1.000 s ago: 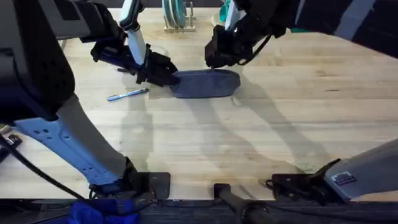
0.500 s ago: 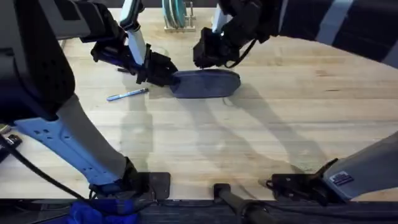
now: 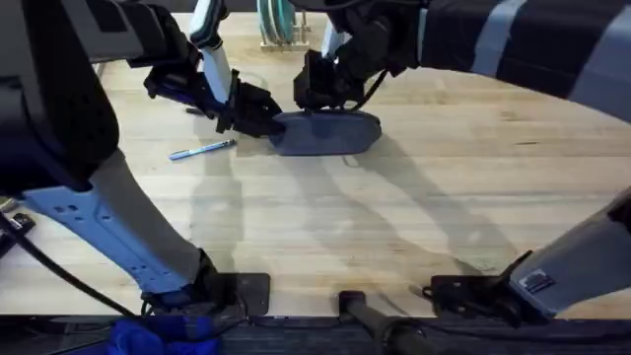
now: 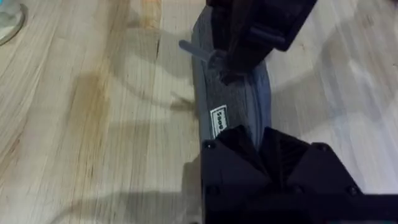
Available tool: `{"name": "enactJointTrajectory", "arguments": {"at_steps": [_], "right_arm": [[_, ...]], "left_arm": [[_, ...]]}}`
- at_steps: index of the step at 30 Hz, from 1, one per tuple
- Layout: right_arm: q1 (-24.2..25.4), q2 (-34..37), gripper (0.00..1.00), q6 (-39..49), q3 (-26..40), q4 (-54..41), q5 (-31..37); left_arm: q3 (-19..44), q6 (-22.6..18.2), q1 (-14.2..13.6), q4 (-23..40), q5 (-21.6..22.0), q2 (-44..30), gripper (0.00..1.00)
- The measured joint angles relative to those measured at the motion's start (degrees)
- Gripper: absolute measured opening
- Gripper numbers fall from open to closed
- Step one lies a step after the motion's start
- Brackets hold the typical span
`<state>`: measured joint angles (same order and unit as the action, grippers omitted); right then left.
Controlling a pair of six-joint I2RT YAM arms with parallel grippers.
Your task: Unzip the bag, pick up the pens from the table one at a time and place them inside, then zip the bag closed.
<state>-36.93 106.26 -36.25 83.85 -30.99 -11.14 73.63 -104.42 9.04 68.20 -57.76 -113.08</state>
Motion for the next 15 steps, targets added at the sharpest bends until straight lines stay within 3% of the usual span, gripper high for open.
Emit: {"name": "enactJointTrajectory", "arguments": {"at_steps": [15], "right_arm": [[-1.80,-0.02,0.031,-2.62,0.00,4.63,-0.02]], "left_arm": [[0.00,0.00,0.00,-0.07,-0.02,-0.02,0.042]]}}
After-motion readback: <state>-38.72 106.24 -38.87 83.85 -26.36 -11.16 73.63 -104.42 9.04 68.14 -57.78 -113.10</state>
